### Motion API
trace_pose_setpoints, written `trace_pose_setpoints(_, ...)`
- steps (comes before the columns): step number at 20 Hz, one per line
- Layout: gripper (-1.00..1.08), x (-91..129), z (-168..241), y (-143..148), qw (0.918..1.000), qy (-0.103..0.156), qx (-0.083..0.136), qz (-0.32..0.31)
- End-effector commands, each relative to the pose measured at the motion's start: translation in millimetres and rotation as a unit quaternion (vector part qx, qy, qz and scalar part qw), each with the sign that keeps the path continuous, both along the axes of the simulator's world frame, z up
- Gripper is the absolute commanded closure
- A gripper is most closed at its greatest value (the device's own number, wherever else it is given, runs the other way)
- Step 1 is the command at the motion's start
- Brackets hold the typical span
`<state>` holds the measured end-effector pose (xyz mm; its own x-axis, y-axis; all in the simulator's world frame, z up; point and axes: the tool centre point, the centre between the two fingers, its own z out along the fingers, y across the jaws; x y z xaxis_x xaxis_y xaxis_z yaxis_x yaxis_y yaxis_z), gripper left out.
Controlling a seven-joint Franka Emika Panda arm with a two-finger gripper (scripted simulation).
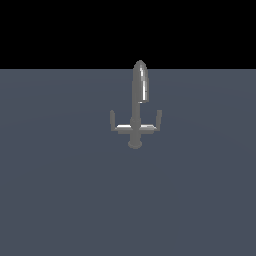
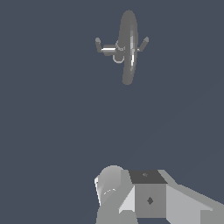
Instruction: Turn on the faucet by rotating a designated handle.
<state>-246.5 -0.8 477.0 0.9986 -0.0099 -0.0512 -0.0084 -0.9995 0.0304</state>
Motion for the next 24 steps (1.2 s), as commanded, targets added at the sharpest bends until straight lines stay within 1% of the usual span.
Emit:
trace_pose_setpoints(1, 1.08, 2.1, -1.5, -1.1, 0.9999, 0.007, -0.007, 0.013)
trace_pose_setpoints(5, 1.08, 7.1, -4.9, -3.9, 0.9984, 0.023, -0.024, 0.045)
trace_pose_setpoints(8, 1.08, 12.2, -8.2, -6.6, 0.9955, 0.039, -0.039, 0.077)
trace_pose_setpoints(11, 1.08, 18.5, -12.1, -9.7, 0.9898, 0.060, -0.057, 0.116)
trace_pose_setpoints(13, 1.08, 23.4, -15.0, -11.9, 0.9841, 0.077, -0.069, 0.145)
trace_pose_setpoints(15, 1.08, 28.6, -18.0, -14.2, 0.9768, 0.095, -0.081, 0.174)
trace_pose_setpoints(18, 1.08, 36.6, -22.4, -17.4, 0.9634, 0.122, -0.097, 0.219)
trace_pose_setpoints(21, 1.08, 44.9, -26.7, -20.3, 0.9470, 0.150, -0.110, 0.262)
trace_pose_setpoints(24, 1.08, 53.6, -31.1, -22.9, 0.9279, 0.178, -0.122, 0.304)
